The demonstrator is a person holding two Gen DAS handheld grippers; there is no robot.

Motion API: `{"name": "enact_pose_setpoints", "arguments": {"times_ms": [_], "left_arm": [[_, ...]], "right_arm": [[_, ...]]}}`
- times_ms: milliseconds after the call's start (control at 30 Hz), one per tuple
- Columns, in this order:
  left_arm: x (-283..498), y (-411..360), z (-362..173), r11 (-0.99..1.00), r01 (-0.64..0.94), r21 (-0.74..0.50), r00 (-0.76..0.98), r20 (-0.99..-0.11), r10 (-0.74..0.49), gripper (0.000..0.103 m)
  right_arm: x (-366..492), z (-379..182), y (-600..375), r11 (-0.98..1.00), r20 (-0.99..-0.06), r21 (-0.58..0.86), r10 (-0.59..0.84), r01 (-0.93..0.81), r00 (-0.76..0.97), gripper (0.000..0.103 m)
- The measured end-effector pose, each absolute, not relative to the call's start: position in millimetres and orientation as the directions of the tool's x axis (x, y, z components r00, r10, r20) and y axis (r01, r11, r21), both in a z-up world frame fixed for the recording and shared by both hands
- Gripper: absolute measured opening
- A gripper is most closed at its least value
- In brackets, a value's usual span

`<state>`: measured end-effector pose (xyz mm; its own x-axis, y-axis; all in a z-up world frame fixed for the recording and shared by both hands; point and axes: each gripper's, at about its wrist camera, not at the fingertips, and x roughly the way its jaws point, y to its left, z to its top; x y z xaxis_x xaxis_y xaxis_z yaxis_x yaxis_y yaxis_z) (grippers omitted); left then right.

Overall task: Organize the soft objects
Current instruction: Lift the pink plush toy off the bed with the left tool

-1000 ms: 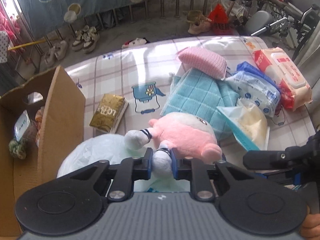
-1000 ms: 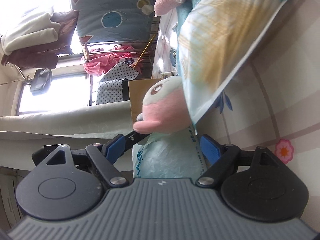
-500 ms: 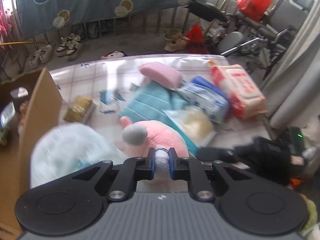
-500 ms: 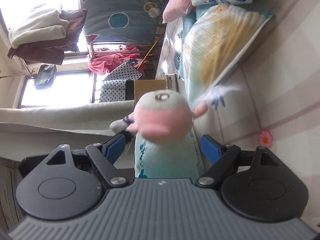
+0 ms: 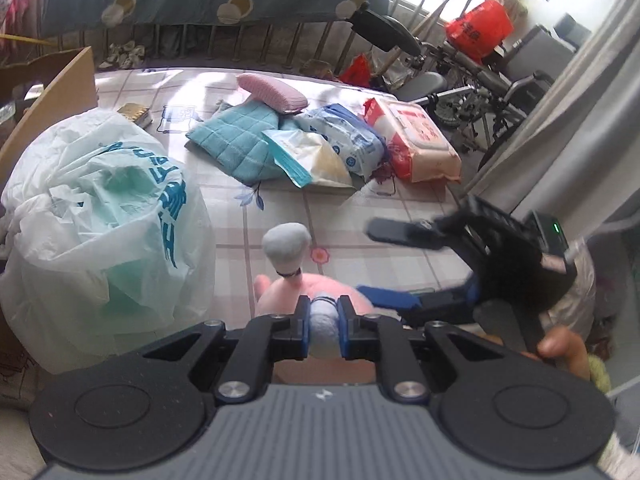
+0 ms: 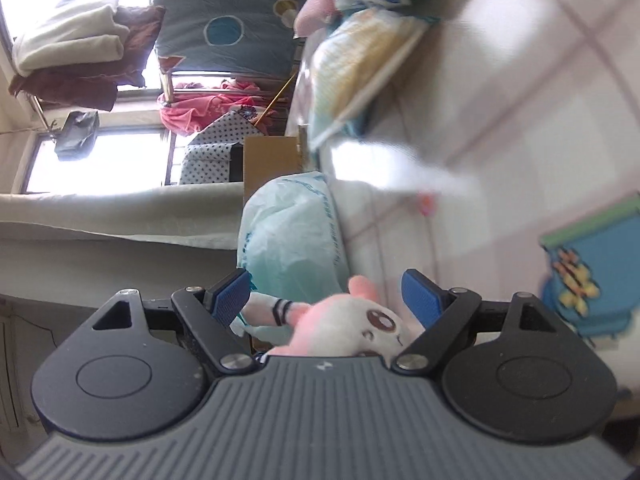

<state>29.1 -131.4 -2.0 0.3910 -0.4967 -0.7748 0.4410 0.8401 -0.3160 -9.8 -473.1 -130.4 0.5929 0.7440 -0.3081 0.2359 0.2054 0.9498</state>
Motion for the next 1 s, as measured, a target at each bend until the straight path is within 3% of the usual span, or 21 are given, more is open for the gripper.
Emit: {"name": "enact_pose_setpoints", "arguments": {"times_ms": [167,367,633,767,867,1000], "left_arm": [[51.1,-152.4,16.4,0.816,0.476,-0.328,0.408,-0.740,-0.535,0.014],[69.0,-170.0,41.4,0.780,0.508,-0.364,0.488,-0.625,-0.610,0.015],[53.5,-158.8,-47.3,0.847,0.433,-0.308,0.374,-0.794,-0.480,0.016],[40.0,-145.1,-67.4,0.849,0.411,-0.333,0.325,-0.817,-0.477,0.018],[31.6,-138.5,-64.2,0.846,0.422,-0.325,0.333,-0.813,-0.478,0.024],[19.8,-132.6,-43.2,0.829,0.473,-0.299,0.379,-0.780,-0.498,0.057]], "right_arm": [[-35.7,-125.7,-503.2,0.168,-0.286,0.957,0.670,0.236,0.685,0.084],[-54.4,-115.3,-525.4,0.164,-0.284,0.959,0.610,0.233,0.740,0.084],[-56.6,-133.9,-527.9,0.177,-0.326,0.945,0.597,0.277,0.733,0.082],[-45.8,-126.7,-520.9,0.229,-0.347,0.938,0.602,0.261,0.719,0.084],[-35.1,-120.7,-512.2,0.266,-0.361,0.932,0.618,0.246,0.699,0.084],[-23.7,-115.1,-501.0,0.304,-0.371,0.926,0.632,0.223,0.680,0.084]]}}
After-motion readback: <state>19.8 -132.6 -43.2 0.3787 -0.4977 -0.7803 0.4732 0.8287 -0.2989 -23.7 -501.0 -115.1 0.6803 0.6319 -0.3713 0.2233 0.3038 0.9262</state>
